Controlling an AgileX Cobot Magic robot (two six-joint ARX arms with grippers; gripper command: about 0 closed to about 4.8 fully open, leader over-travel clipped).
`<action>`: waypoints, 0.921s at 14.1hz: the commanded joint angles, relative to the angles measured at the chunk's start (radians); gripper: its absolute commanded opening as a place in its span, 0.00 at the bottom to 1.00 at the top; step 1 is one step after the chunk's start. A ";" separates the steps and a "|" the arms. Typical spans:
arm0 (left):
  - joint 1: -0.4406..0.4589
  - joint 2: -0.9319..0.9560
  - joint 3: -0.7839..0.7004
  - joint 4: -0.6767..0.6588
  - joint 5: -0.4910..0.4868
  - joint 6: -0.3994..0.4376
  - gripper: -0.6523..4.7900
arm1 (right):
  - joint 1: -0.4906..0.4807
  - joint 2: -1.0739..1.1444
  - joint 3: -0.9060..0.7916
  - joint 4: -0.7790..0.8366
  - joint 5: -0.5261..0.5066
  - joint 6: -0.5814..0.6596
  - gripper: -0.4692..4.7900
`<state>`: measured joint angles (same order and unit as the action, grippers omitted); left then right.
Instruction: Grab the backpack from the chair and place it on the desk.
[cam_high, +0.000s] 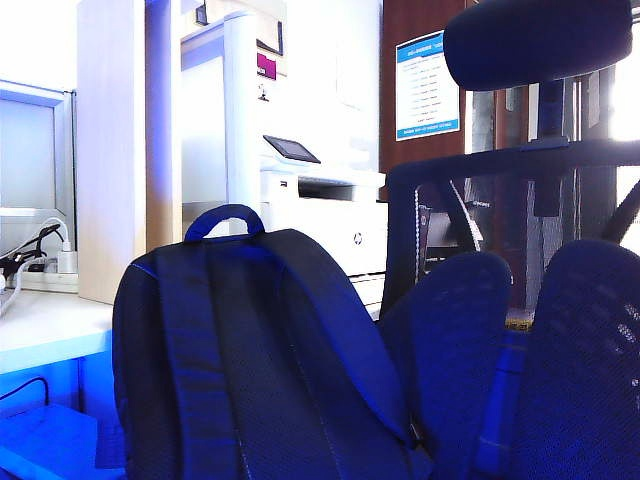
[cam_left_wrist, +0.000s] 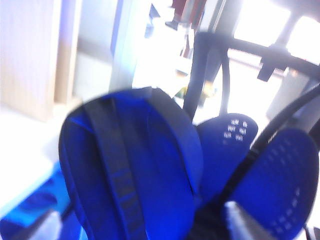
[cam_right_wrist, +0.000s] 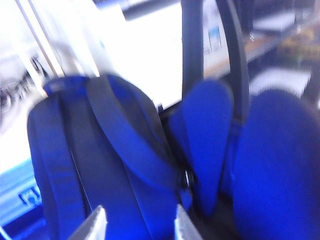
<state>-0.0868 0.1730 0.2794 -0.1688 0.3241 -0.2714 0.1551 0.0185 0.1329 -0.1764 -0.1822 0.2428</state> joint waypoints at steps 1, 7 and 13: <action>0.001 0.189 0.079 0.128 0.044 -0.006 0.97 | 0.001 0.002 0.051 0.014 -0.003 0.032 0.53; 0.001 0.792 0.346 0.264 0.151 0.036 0.98 | 0.001 0.168 0.183 0.028 -0.039 0.179 0.86; 0.002 1.140 0.462 0.398 0.172 0.035 0.98 | 0.001 0.540 0.344 0.159 -0.168 0.177 0.86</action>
<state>-0.0864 1.2877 0.7330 0.2066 0.4728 -0.2401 0.1566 0.5339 0.4572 -0.0490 -0.3332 0.4198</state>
